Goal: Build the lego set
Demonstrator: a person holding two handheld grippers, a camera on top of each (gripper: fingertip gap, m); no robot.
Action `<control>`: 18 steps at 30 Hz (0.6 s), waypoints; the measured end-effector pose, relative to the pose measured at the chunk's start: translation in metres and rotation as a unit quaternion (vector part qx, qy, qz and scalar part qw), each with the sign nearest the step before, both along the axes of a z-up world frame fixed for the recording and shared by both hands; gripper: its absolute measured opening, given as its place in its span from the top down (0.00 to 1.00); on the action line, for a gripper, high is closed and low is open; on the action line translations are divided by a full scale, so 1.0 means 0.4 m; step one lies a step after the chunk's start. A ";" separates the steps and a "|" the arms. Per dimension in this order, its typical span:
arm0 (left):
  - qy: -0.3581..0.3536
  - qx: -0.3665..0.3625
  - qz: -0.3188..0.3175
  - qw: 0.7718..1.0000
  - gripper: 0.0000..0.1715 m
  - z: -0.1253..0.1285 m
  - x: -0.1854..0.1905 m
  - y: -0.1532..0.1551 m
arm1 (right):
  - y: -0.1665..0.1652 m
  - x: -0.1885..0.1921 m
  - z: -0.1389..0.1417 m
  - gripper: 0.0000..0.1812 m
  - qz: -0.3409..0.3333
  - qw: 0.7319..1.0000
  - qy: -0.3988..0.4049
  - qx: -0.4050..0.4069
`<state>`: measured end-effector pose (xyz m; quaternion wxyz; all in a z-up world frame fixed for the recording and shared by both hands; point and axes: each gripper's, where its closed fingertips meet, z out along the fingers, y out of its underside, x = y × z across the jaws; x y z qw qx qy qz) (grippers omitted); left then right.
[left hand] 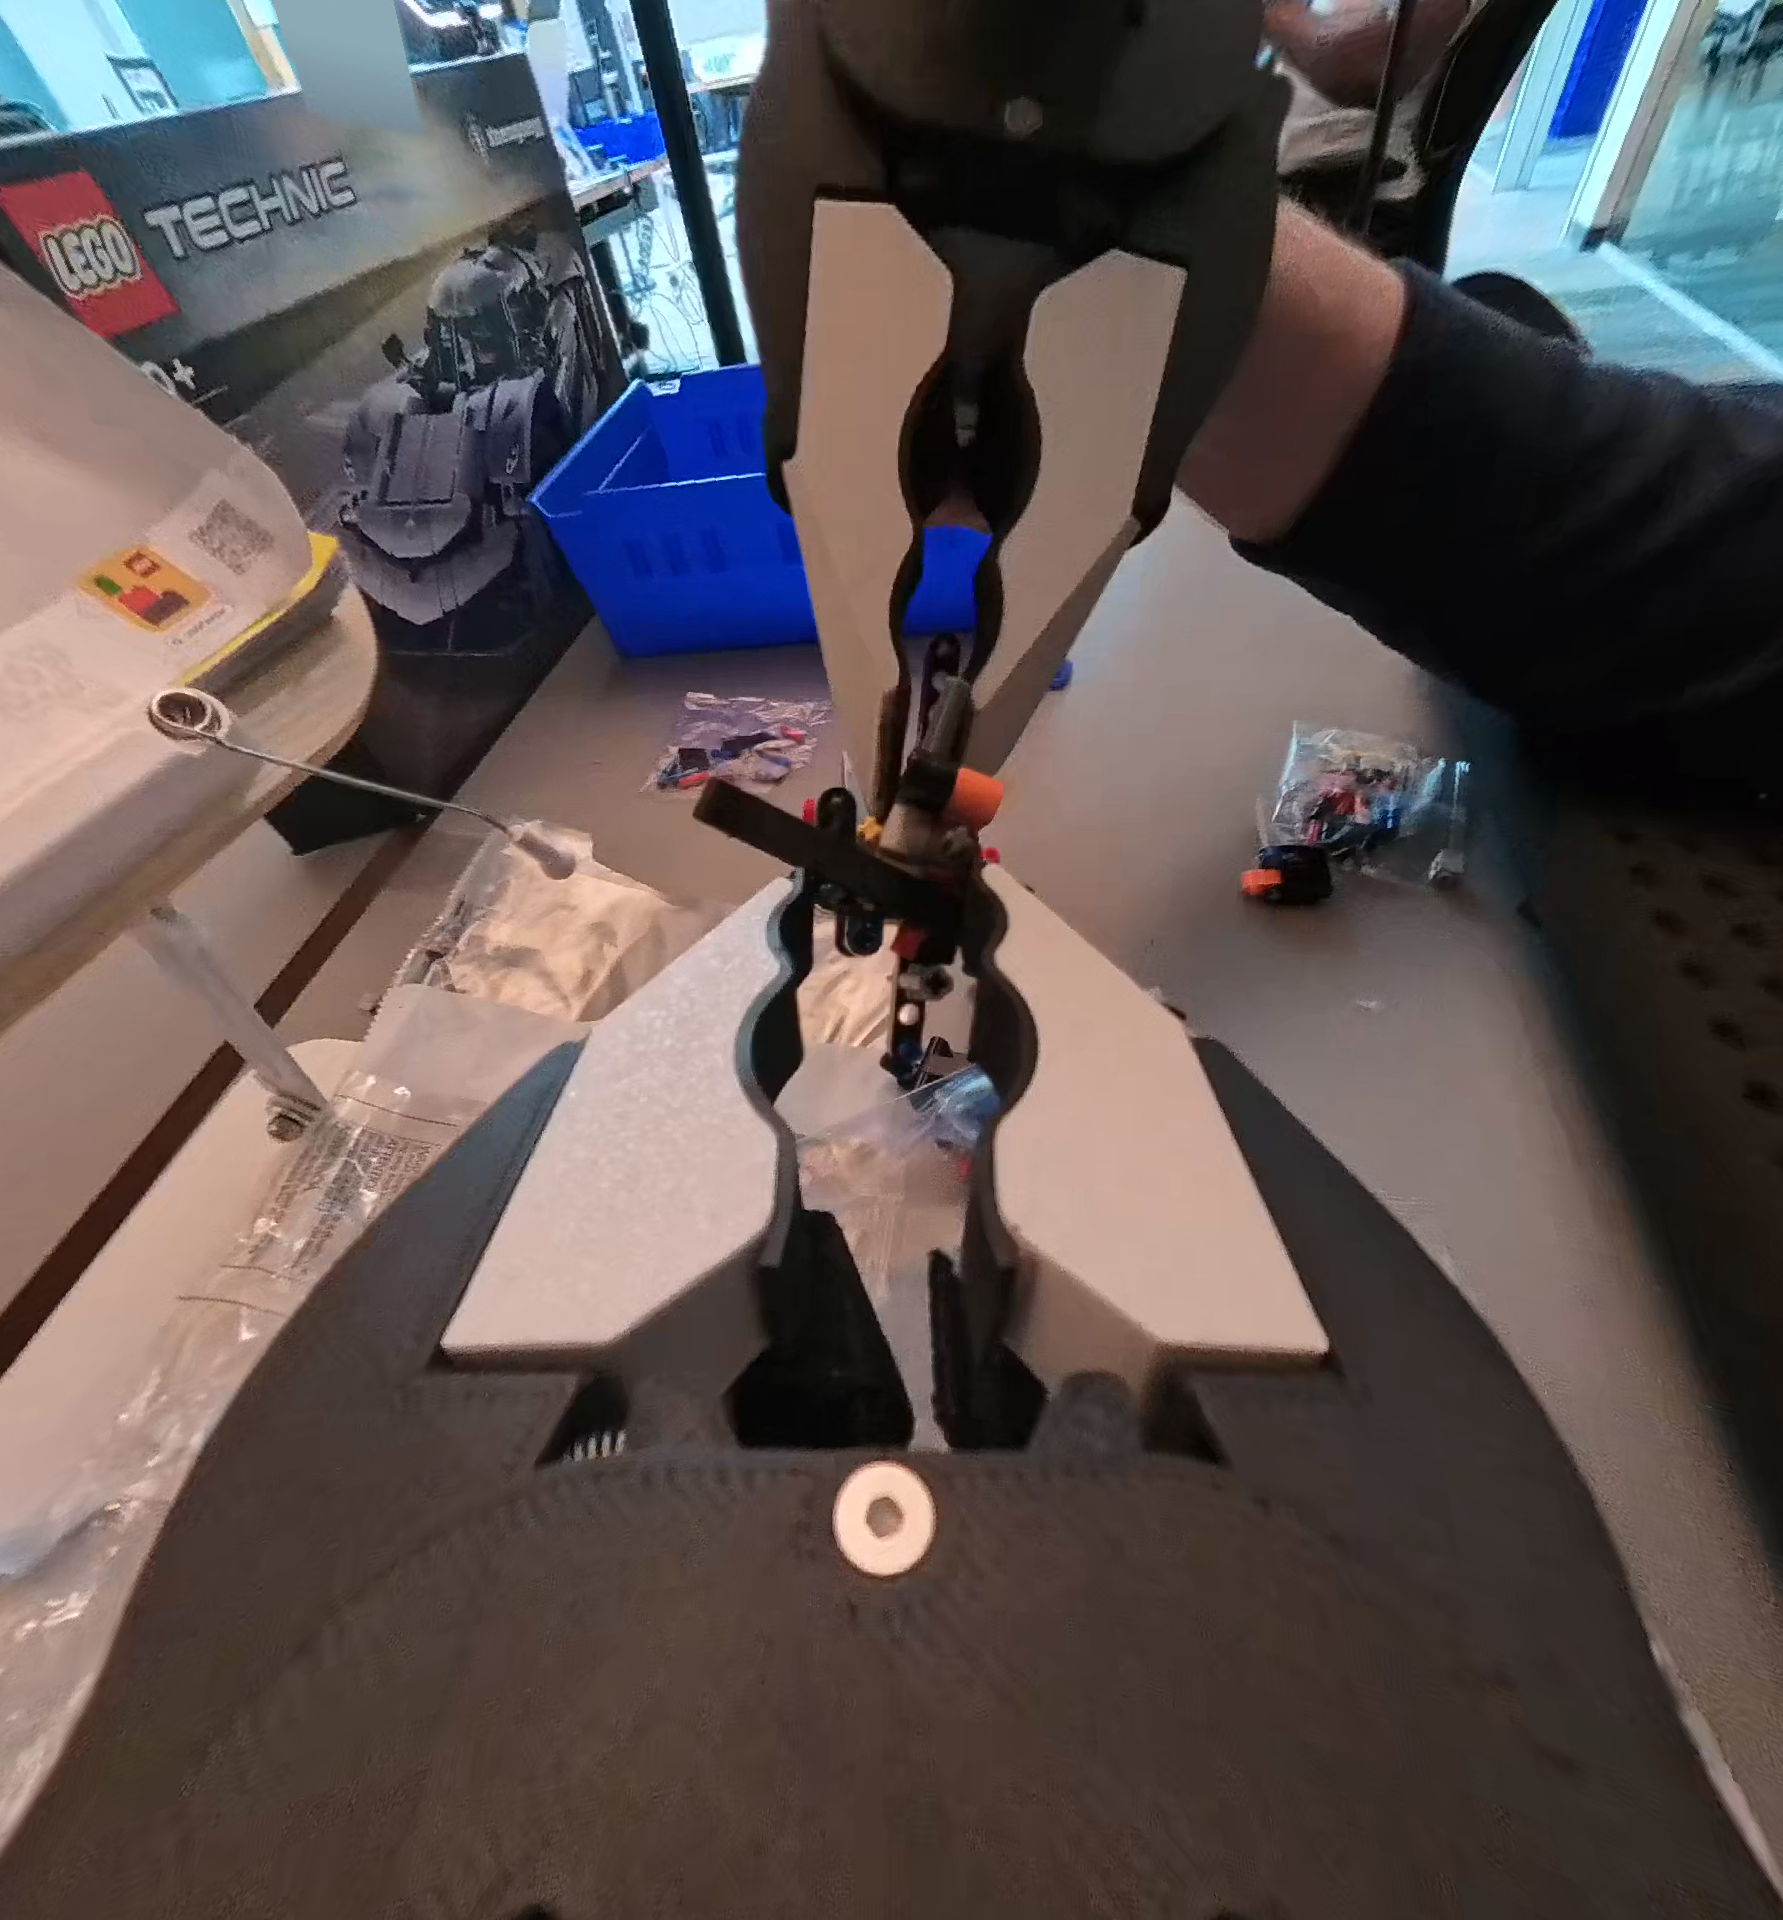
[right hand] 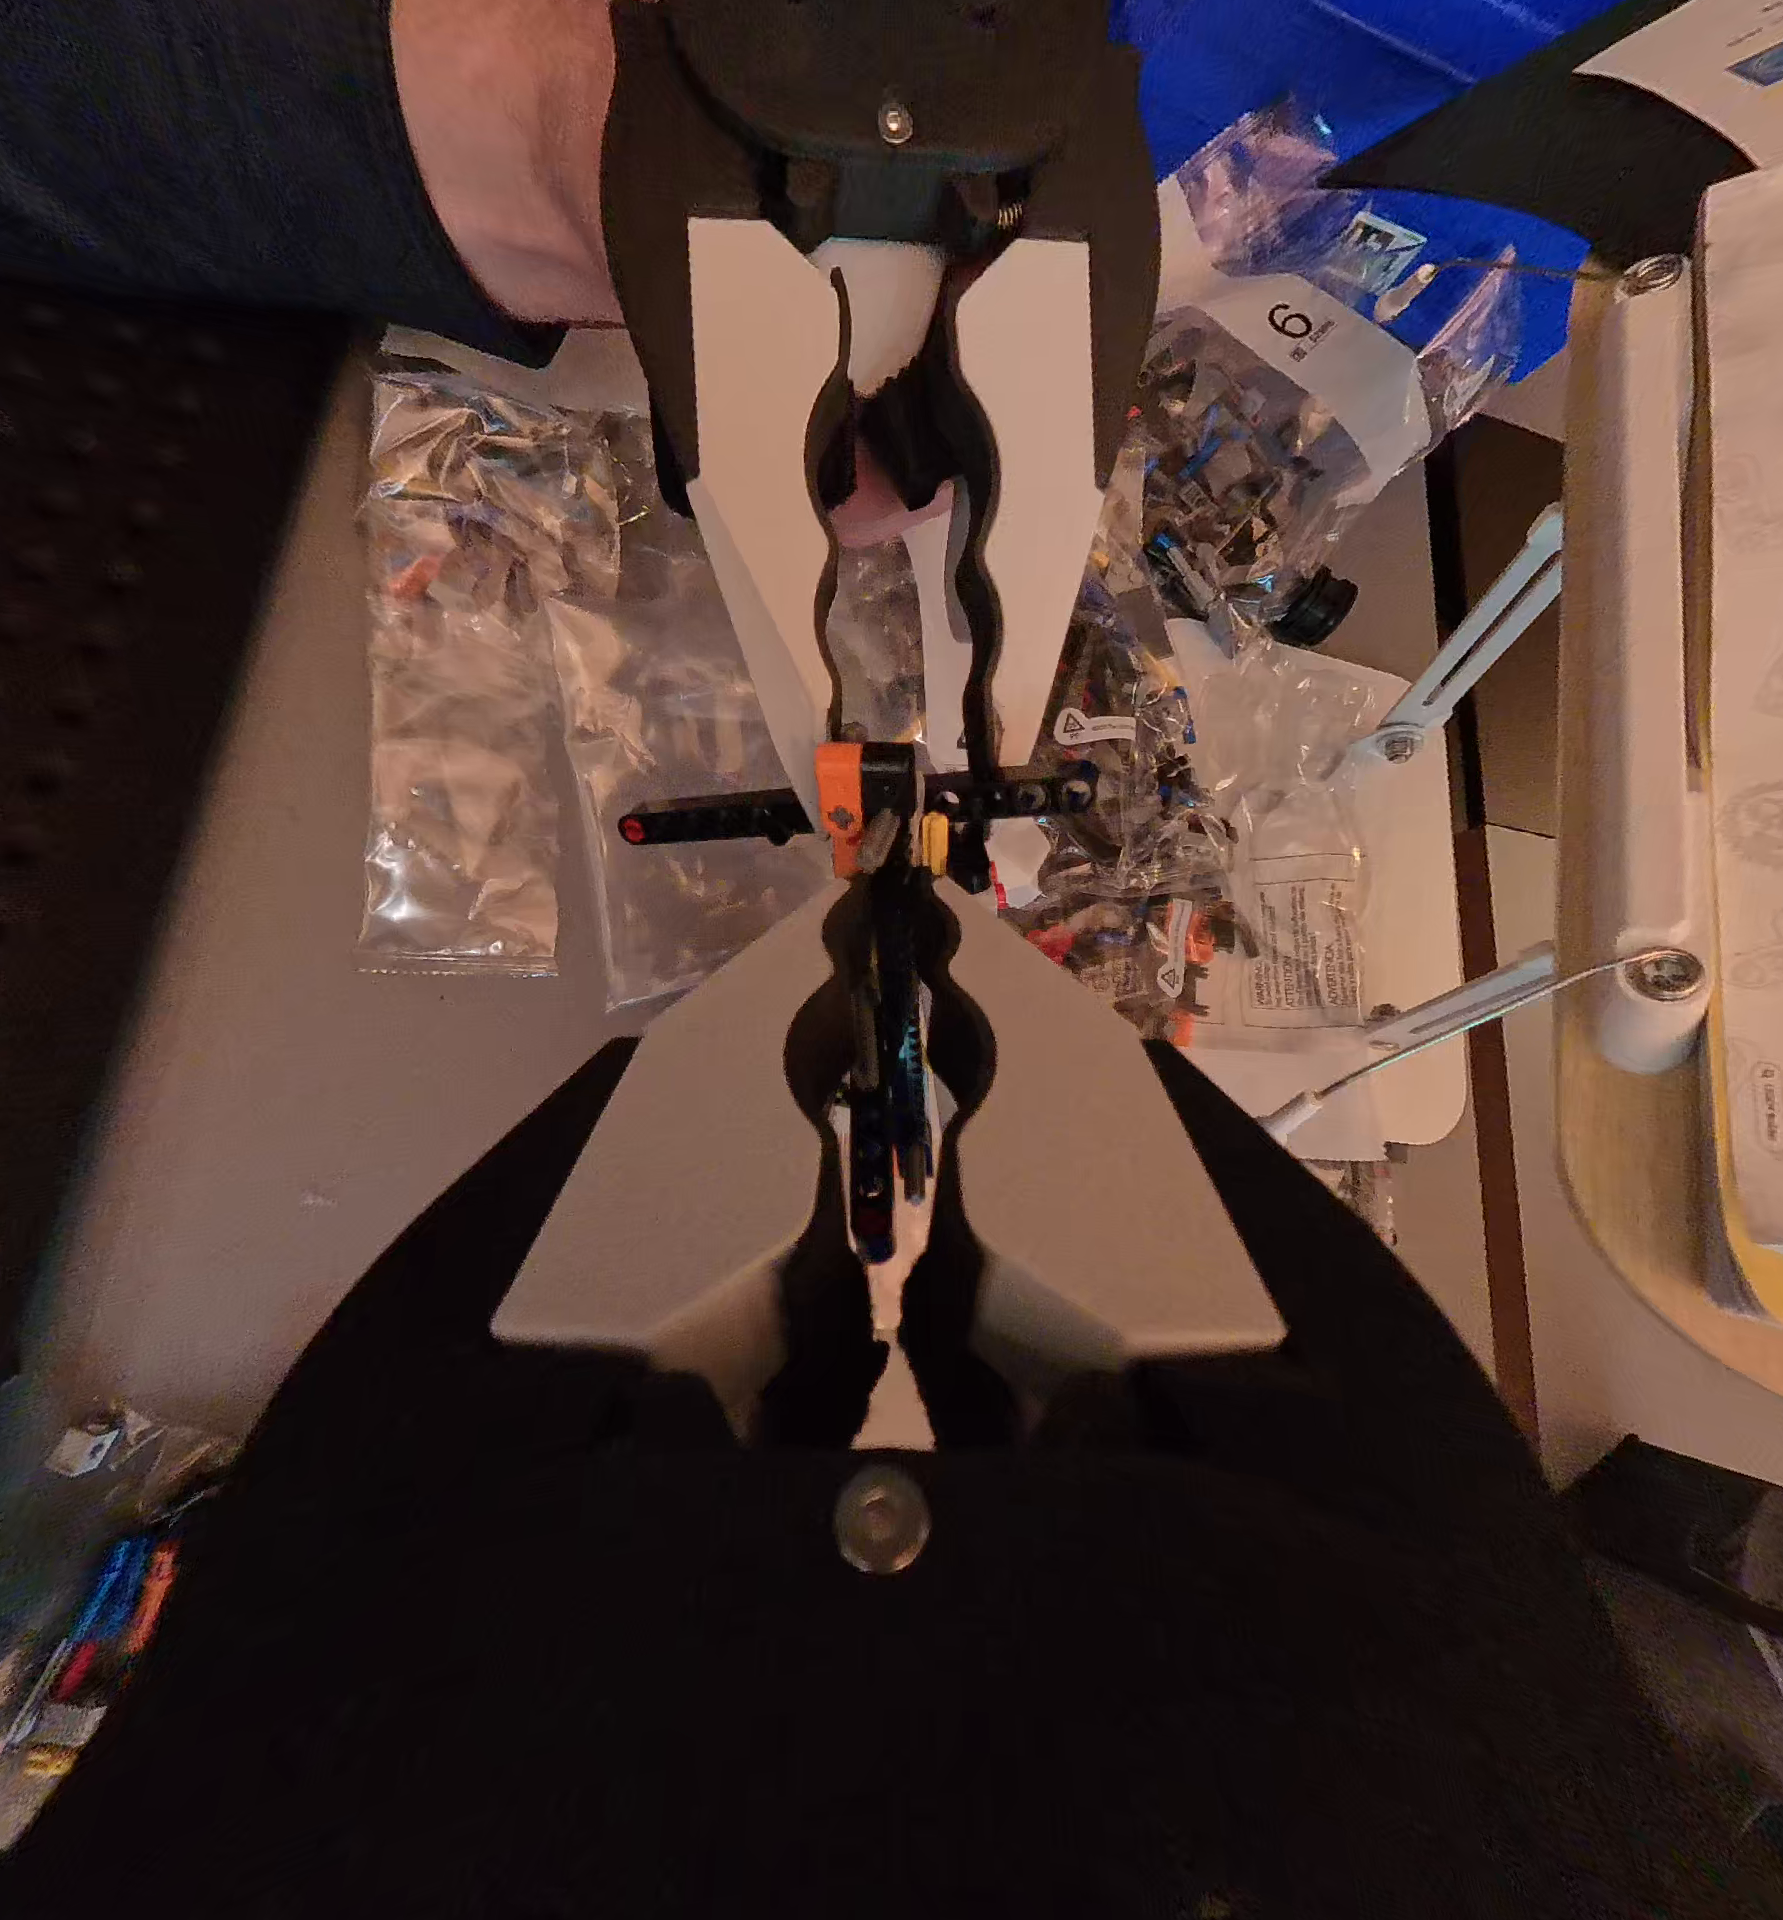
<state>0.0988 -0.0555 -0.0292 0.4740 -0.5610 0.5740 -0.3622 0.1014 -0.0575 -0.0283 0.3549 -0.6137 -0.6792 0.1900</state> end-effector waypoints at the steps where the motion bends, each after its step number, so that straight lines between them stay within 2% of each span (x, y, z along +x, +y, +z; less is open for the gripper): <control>1: 0.002 0.005 0.002 1.000 0.84 0.000 0.000 0.000 | 0.000 0.000 0.000 0.98 0.000 1.000 0.001 -0.001; 6: -0.011 0.046 -0.002 0.999 0.86 0.022 -0.006 -0.007 | -0.012 -0.003 0.022 0.97 0.014 0.999 0.038 -0.027; 9: -0.017 0.084 0.003 0.996 0.86 0.038 -0.002 -0.014 | -0.019 0.002 0.035 0.97 0.026 0.995 0.072 -0.069; 13: 0.013 0.146 0.033 0.989 0.89 0.033 -0.001 -0.002 | -0.003 0.009 0.011 0.97 0.014 0.990 0.077 -0.117; 16: -0.010 0.145 0.032 0.989 0.91 0.055 0.002 -0.009 | -0.006 0.014 0.030 0.97 0.023 0.987 0.103 -0.123; 17: -0.017 0.140 0.028 0.990 0.95 0.059 0.000 -0.011 | 0.000 0.022 0.028 0.98 0.016 0.988 0.098 -0.117; 18: -0.016 0.133 0.028 0.991 0.95 0.056 -0.004 -0.008 | -0.002 0.027 0.035 0.97 0.019 0.988 0.105 -0.115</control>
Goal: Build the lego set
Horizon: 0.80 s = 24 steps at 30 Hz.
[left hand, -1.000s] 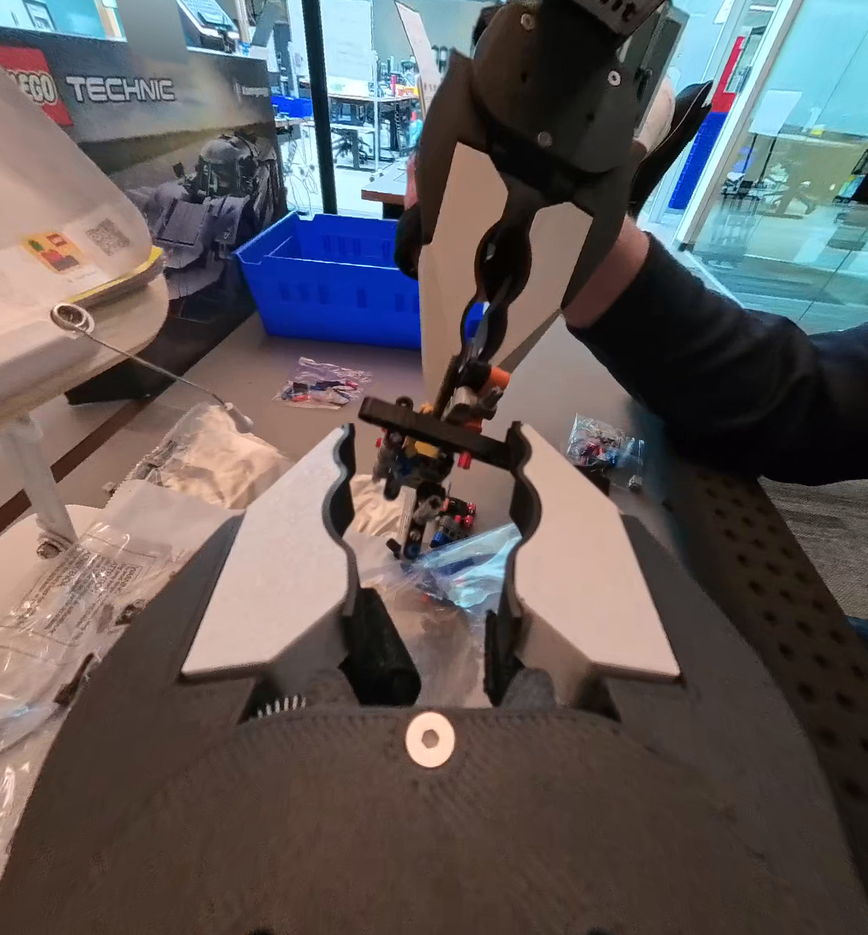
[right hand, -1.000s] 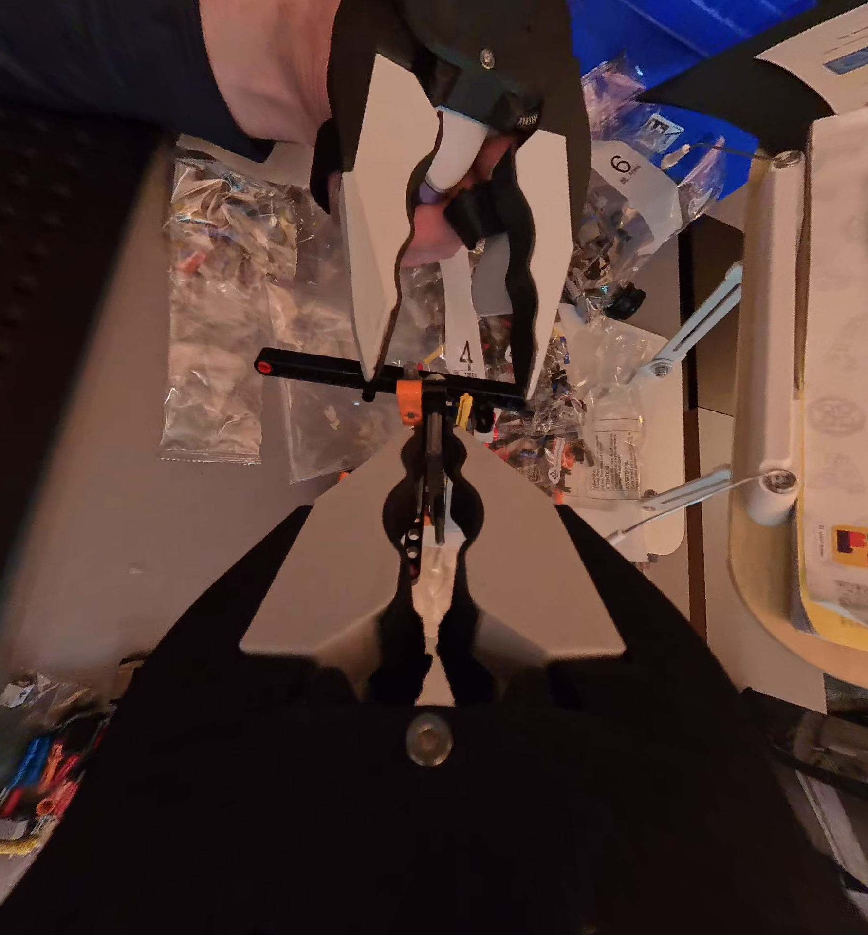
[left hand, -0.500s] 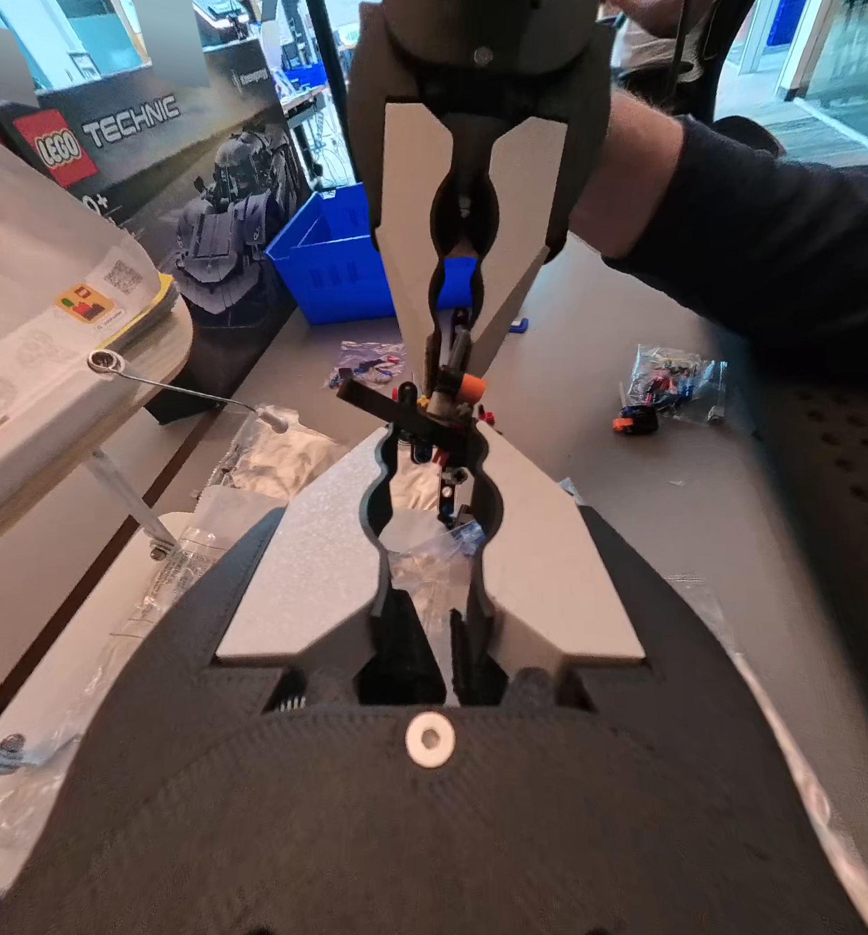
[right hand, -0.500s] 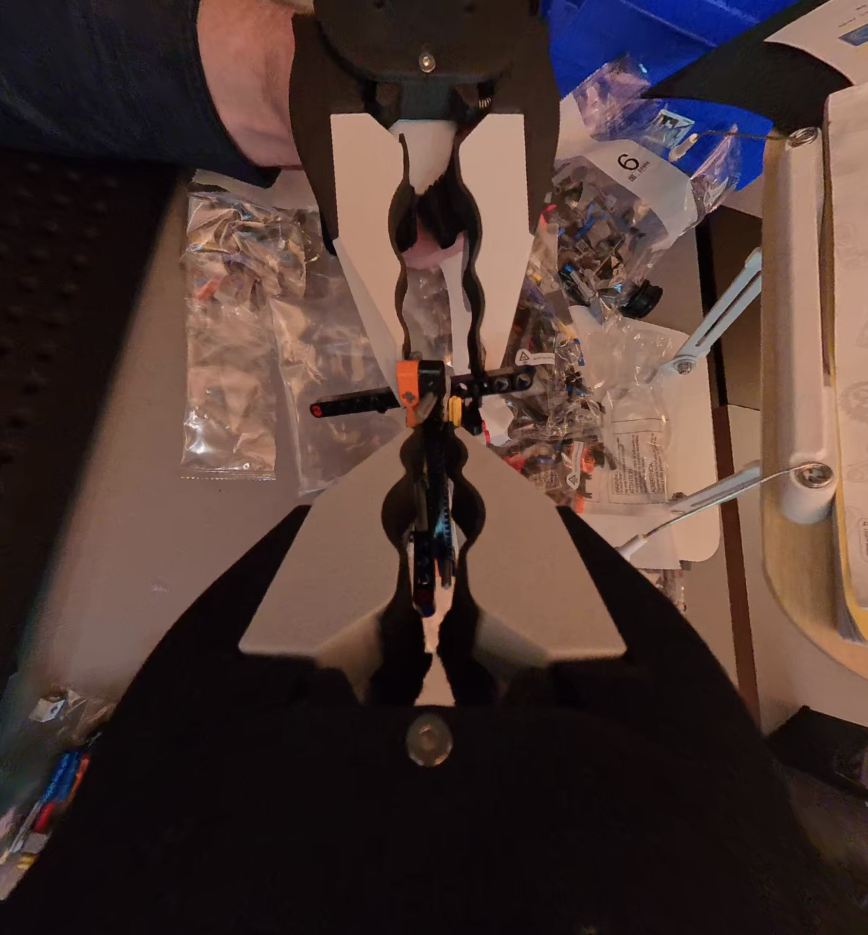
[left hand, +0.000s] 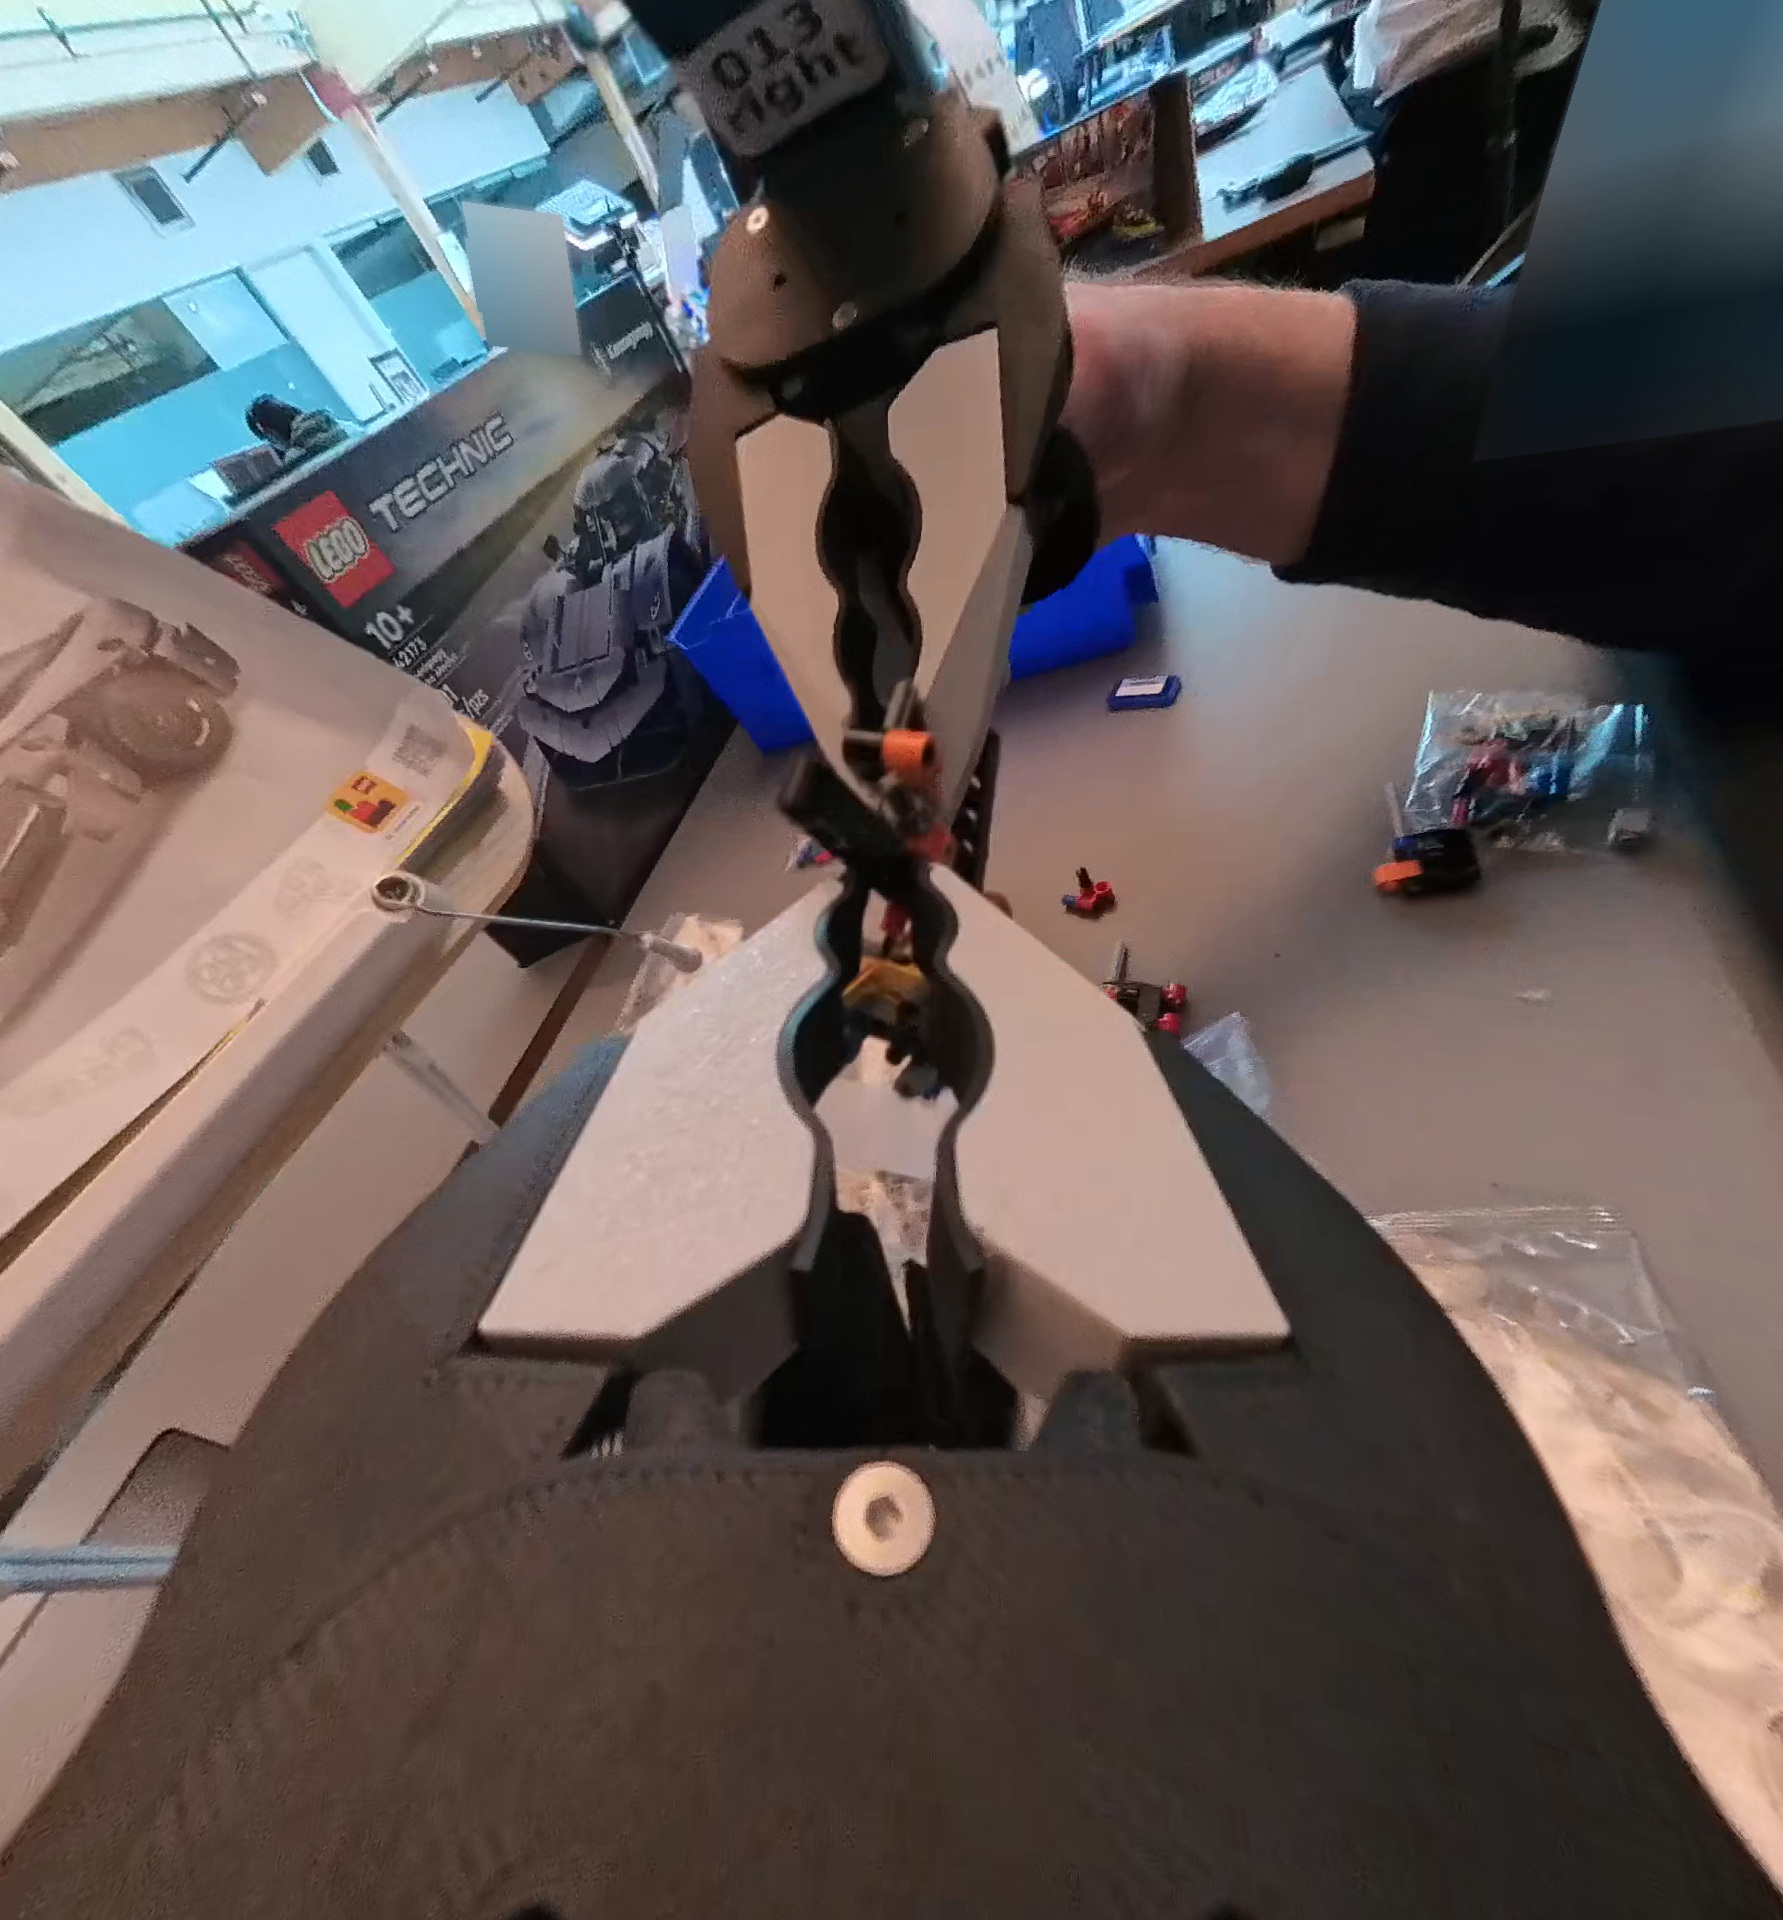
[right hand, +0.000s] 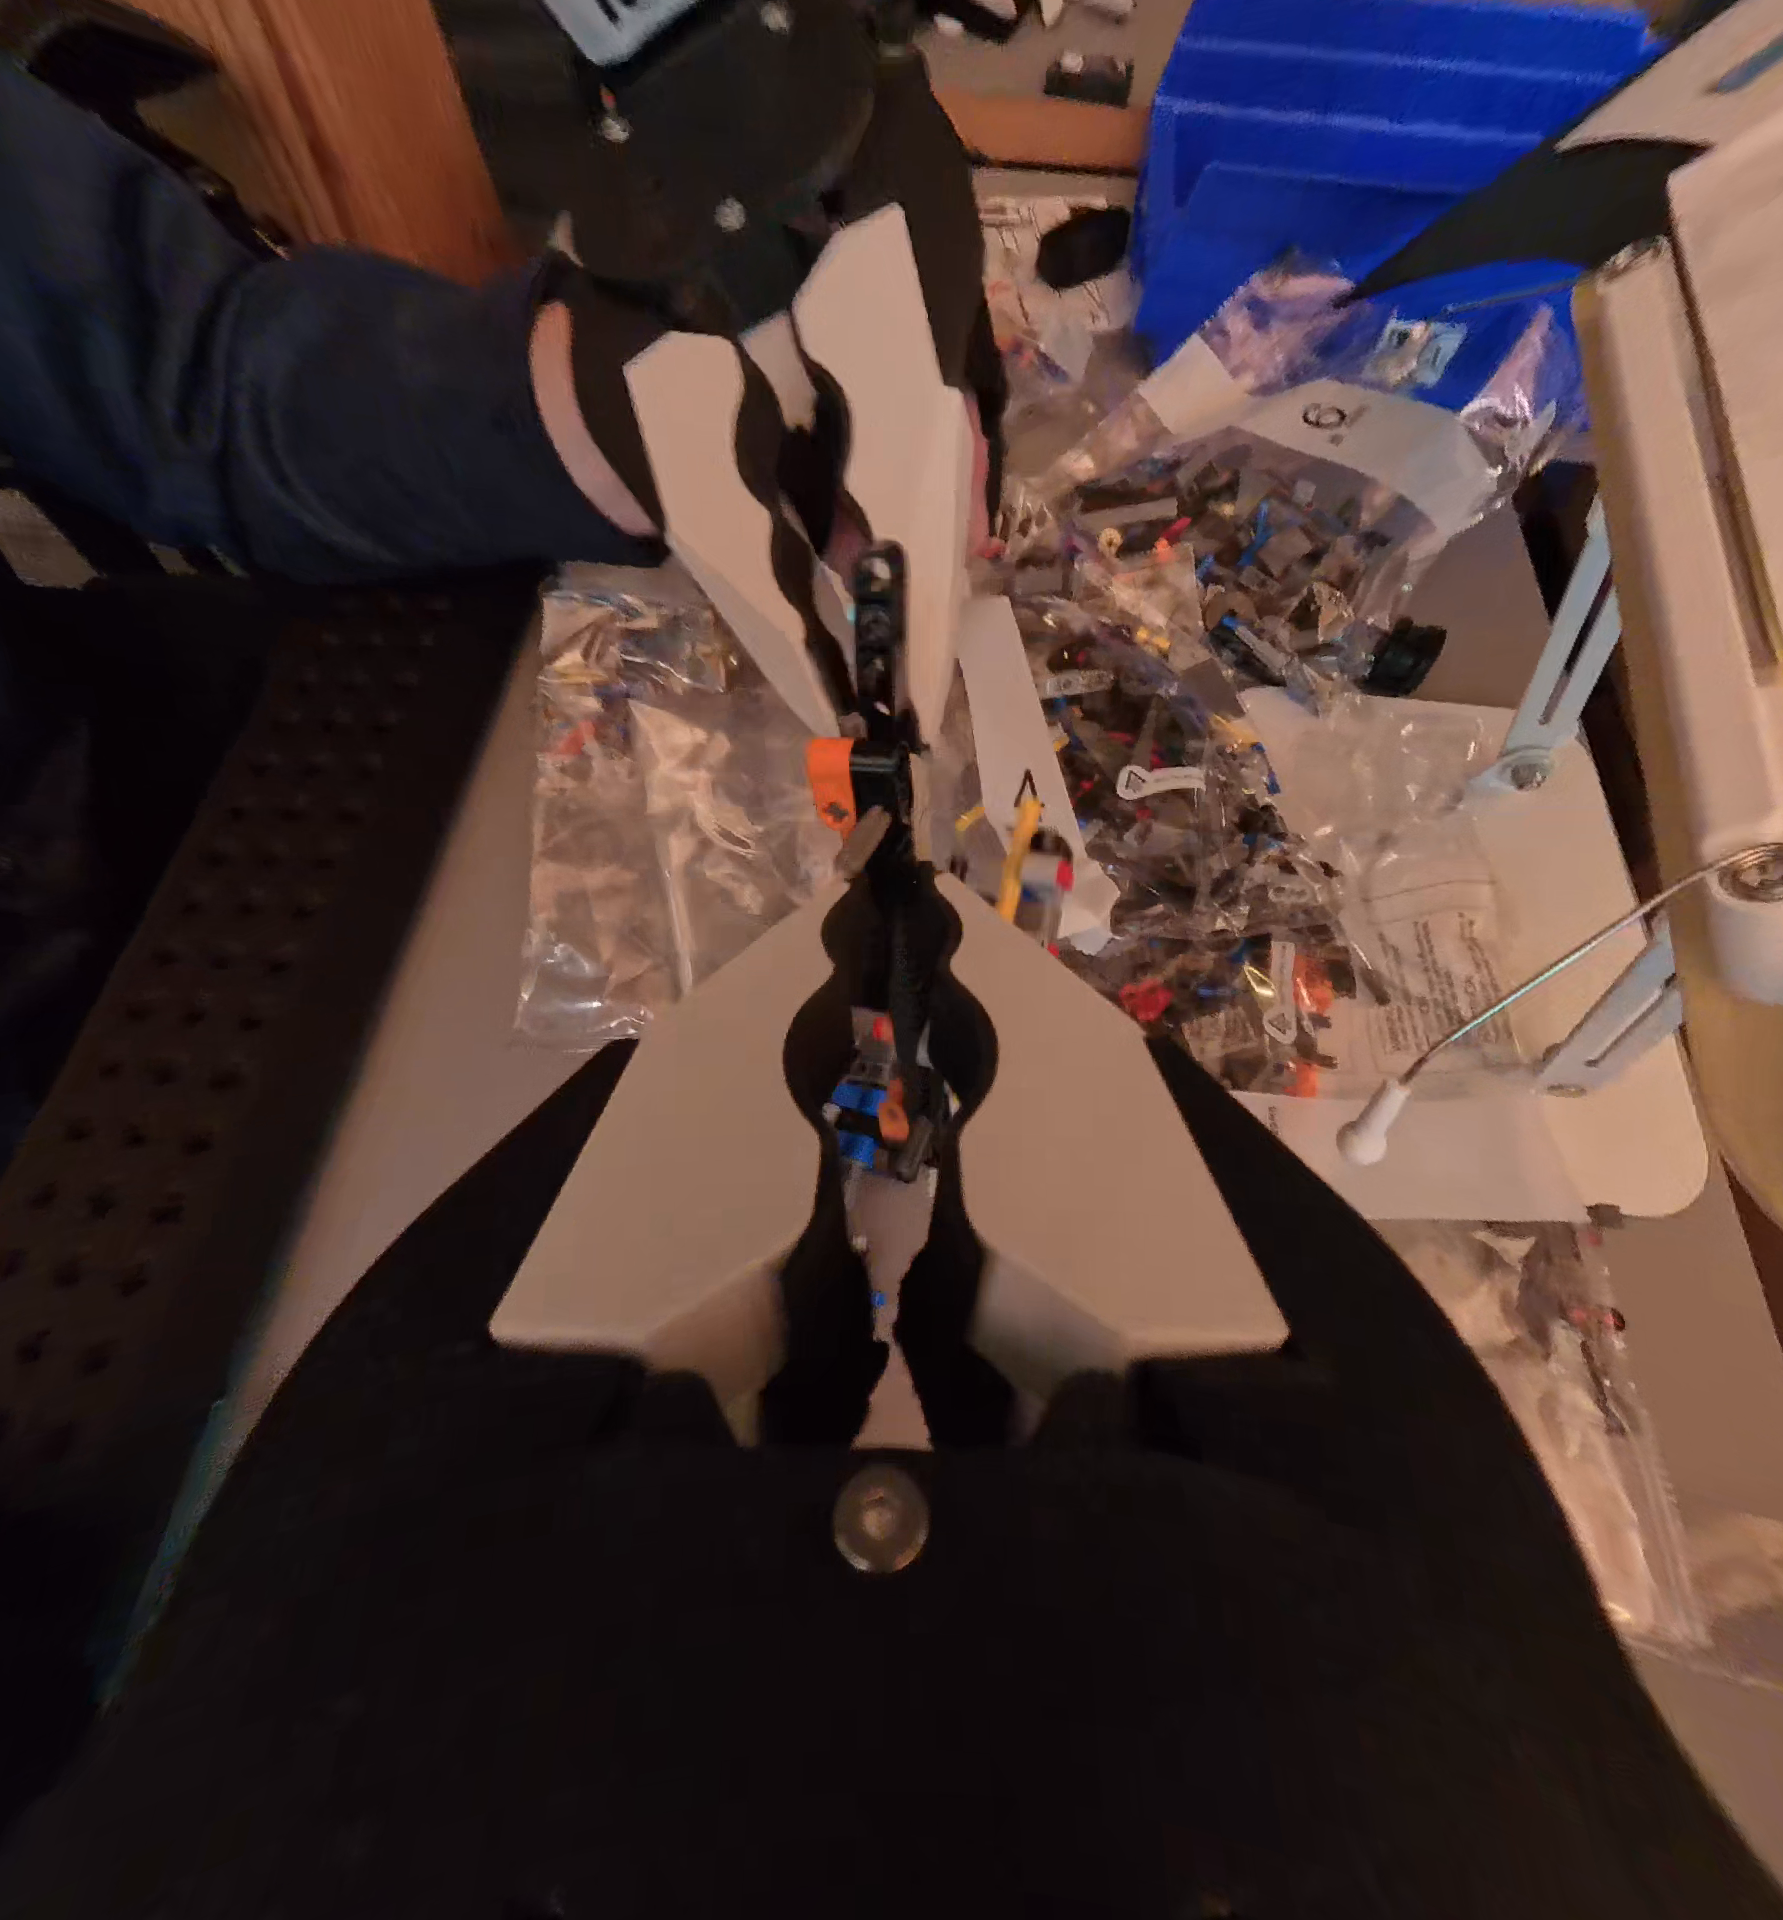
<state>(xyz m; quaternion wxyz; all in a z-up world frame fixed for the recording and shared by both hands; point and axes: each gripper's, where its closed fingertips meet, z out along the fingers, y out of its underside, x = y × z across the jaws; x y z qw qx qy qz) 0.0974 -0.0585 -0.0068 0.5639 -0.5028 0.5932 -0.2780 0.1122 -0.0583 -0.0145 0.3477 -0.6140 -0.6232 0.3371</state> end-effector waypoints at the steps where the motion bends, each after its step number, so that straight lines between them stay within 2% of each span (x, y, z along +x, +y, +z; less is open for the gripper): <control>1: -0.009 -0.015 -0.008 1.000 0.96 0.003 0.001 -0.003 | -0.004 0.003 0.010 0.98 0.005 1.000 0.012 0.003; 5: -0.003 -0.017 -0.012 1.000 0.96 -0.005 0.008 -0.008 | -0.005 0.008 -0.001 0.97 -0.001 1.000 -0.012 0.012; 8: -0.011 -0.014 -0.025 1.000 0.97 0.006 0.008 -0.020 | -0.003 0.009 0.011 0.98 -0.003 1.000 0.006 -0.016; 12: -0.012 -0.044 -0.036 0.998 0.96 -0.006 0.015 -0.023 | -0.001 0.010 -0.003 0.98 -0.007 1.000 -0.013 -0.008; 15: -0.018 -0.078 -0.049 0.996 0.89 -0.012 0.018 -0.025 | -0.014 -0.005 0.020 0.98 0.007 1.000 0.013 -0.013; 17: 0.004 -0.085 -0.046 0.995 0.85 -0.037 0.029 -0.023 | -0.011 -0.008 0.011 0.98 0.002 1.000 -0.002 -0.007; 20: 0.007 -0.090 -0.047 0.995 0.92 -0.046 0.036 -0.025 | -0.008 -0.009 -0.005 0.98 0.000 1.000 -0.019 0.000; 24: -0.006 -0.100 -0.051 0.994 0.97 -0.032 0.028 -0.024 | -0.007 -0.013 0.010 0.98 -0.003 1.000 -0.008 0.018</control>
